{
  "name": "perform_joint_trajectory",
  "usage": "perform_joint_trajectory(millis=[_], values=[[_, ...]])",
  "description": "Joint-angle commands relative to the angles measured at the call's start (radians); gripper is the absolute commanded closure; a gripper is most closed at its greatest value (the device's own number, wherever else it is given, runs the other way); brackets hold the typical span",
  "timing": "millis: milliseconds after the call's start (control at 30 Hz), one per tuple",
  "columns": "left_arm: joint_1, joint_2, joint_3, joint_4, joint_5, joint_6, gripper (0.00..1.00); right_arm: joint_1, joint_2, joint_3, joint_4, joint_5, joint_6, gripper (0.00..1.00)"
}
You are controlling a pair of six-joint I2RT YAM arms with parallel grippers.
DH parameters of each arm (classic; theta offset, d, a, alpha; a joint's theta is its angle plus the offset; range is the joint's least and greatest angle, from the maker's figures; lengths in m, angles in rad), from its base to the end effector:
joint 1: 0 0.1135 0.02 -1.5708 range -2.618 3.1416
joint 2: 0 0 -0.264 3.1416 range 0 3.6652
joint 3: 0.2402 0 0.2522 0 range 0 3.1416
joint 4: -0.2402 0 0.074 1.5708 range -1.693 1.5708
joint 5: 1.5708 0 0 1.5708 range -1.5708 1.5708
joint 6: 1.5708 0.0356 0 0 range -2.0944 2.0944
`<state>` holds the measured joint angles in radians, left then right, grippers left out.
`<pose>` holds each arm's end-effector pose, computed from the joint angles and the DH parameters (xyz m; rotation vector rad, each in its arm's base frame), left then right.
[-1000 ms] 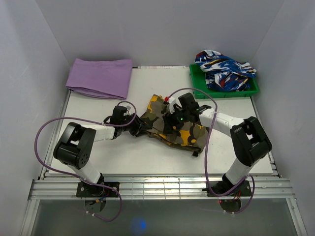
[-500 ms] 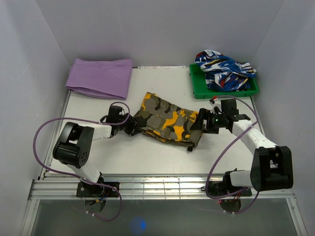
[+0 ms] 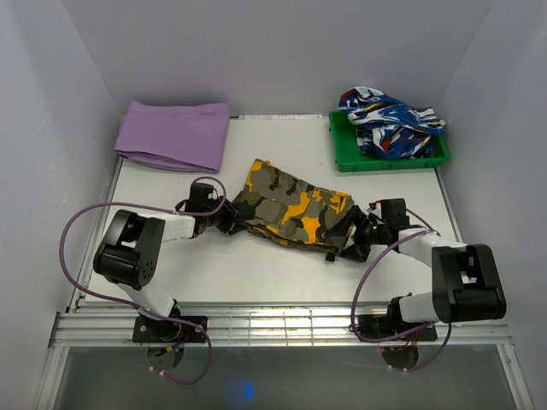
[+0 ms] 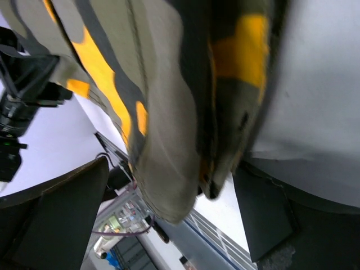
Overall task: Fold and stack the trousers
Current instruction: Neatly place the folded trousers to the corner
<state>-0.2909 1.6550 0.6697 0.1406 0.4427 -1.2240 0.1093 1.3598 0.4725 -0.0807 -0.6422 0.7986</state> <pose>0.2812 -0.1001 0.1262 -1.0006 2.4960 -1.1374 0.2204 0.0456 0.1352 0.6366 2.5831 1.1518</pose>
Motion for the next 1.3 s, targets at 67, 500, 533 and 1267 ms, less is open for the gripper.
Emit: perform_joint_trajectory(millis=[67,500,533,1267], values=[[-0.005,-0.041,0.002,-0.018,-0.033,-0.005,1.00,0.010,0.090,-0.014,0.183,0.137,0.022,0.06],[-0.010,-0.055,0.082,-0.016,-0.055,0.178,1.00,0.050,0.110,0.176,0.116,0.171,-0.203,0.92],[-0.011,-0.064,0.091,-0.030,-0.056,0.198,1.00,0.061,0.105,0.190,0.110,0.171,-0.222,0.92],[-0.044,-0.351,0.252,-0.150,-0.236,0.811,1.00,0.302,0.102,0.540,0.088,0.296,-0.441,0.92]])
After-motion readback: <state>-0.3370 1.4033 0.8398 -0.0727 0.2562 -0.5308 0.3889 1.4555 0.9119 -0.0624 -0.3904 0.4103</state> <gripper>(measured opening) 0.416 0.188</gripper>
